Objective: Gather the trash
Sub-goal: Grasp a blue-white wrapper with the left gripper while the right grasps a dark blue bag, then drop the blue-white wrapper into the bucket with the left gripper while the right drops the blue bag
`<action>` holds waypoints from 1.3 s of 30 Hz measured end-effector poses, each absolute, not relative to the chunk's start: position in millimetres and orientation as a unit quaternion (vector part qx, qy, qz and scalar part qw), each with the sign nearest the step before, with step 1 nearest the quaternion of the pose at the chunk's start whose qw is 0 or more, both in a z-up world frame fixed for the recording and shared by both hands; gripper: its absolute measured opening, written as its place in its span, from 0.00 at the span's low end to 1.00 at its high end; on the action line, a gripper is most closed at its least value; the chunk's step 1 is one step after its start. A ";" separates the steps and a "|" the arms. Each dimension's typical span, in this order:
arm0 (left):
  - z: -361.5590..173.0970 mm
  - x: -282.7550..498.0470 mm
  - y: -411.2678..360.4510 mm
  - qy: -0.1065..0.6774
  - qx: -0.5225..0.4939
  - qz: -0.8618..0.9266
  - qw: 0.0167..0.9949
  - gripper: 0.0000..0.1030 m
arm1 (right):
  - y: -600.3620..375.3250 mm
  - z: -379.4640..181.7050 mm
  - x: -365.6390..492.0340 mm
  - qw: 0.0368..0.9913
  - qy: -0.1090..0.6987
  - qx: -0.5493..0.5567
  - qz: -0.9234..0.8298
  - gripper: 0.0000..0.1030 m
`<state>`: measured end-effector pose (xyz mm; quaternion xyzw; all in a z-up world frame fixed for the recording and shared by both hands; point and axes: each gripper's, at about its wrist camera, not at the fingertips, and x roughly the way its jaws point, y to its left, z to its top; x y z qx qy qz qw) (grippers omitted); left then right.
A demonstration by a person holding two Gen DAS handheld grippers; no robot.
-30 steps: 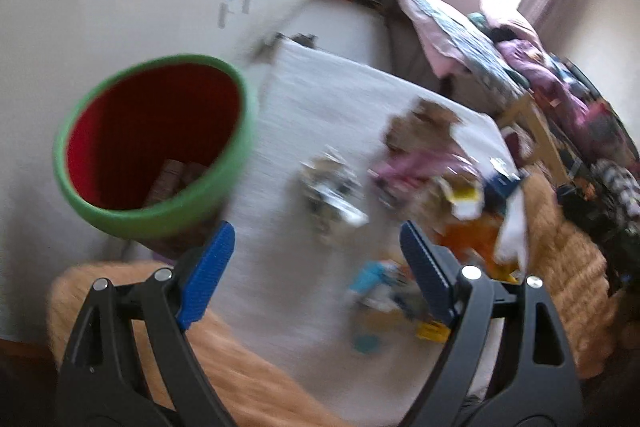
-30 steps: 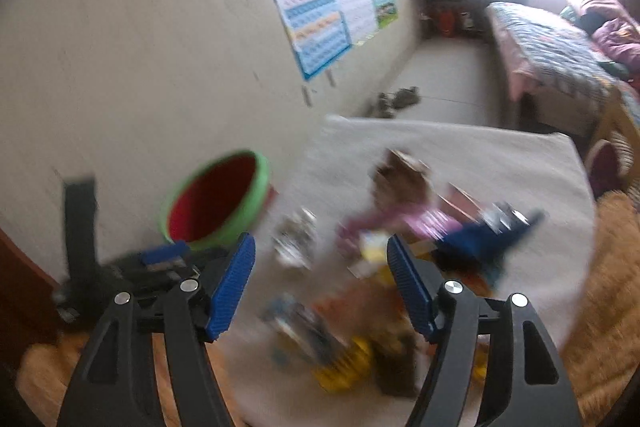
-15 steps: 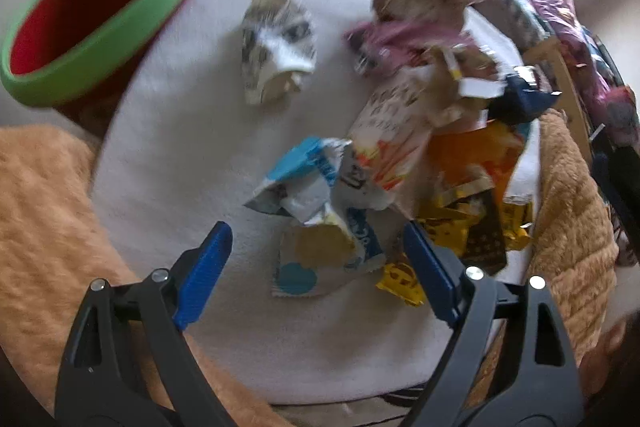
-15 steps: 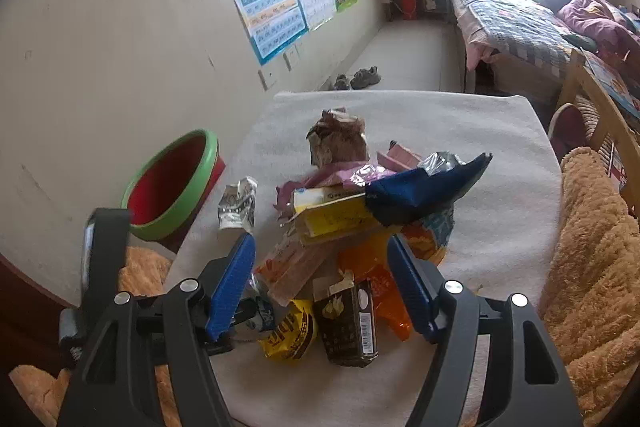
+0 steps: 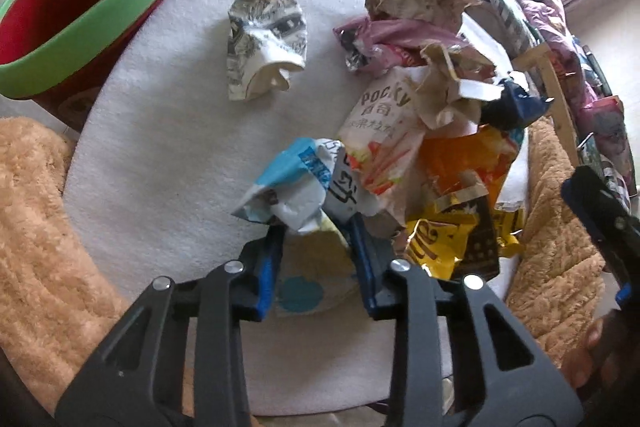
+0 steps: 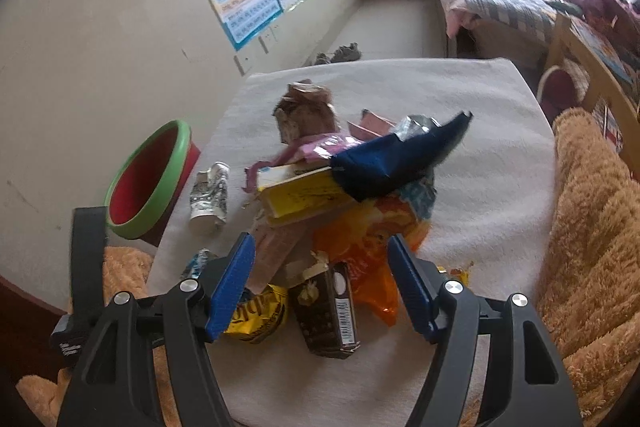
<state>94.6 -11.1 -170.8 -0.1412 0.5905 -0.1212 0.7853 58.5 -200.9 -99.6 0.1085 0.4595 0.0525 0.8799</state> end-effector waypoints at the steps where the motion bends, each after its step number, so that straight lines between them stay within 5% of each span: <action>1: -168.5 92.6 -11.1 0.586 -0.142 -0.122 0.788 0.30 | -205.3 -100.9 59.8 0.878 0.461 0.119 0.050 0.65; 14: -144.6 76.0 7.9 0.536 -0.180 -0.116 0.817 0.30 | -266.4 -134.5 117.1 0.808 0.497 0.315 -0.031 0.65; 23: -144.1 70.5 15.2 0.533 -0.183 -0.119 0.817 0.30 | -268.2 -124.0 118.8 0.833 0.464 0.294 -0.066 0.64; 25: -143.8 69.1 15.4 0.534 -0.181 -0.120 0.817 0.30 | -267.8 -122.3 121.3 0.835 0.466 0.287 -0.061 0.60; 30: -145.8 70.0 14.5 0.539 -0.183 -0.121 0.813 0.30 | -256.2 -126.5 132.7 0.841 0.481 0.244 -0.047 0.29; 39: -146.5 71.9 14.0 0.534 -0.189 -0.124 0.814 0.30 | -230.5 -91.3 108.9 0.879 0.440 0.184 0.014 0.17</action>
